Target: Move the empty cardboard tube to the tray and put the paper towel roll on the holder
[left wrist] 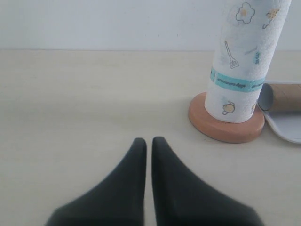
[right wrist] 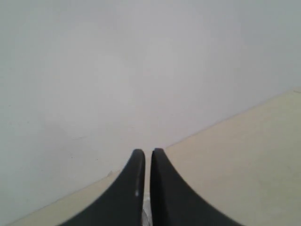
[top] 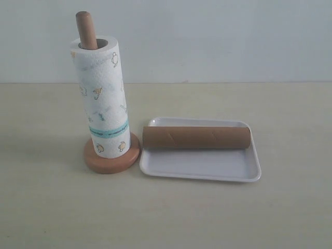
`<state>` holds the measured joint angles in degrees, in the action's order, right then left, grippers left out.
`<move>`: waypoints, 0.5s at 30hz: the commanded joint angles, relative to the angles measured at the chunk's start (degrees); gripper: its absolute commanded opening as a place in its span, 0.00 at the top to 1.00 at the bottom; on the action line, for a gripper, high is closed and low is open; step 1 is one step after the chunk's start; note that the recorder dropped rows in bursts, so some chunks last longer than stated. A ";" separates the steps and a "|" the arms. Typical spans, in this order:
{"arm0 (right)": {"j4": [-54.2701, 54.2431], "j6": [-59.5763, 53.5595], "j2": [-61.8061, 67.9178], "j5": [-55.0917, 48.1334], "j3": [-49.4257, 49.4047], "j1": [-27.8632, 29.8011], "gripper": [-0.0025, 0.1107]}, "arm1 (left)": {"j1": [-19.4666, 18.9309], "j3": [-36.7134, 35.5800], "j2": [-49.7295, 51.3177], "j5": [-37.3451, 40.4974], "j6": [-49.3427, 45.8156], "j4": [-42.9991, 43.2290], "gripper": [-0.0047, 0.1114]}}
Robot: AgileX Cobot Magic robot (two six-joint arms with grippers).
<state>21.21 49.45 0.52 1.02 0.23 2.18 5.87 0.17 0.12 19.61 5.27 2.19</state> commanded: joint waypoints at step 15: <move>0.07 -0.20 -0.52 -10.45 -0.23 1.30 0.94 | -0.16 -0.17 -0.12 -0.36 -0.28 0.27 0.92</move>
<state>21.07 51.13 0.29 -6.30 -0.03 3.28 5.87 0.17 0.12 19.51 5.27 2.19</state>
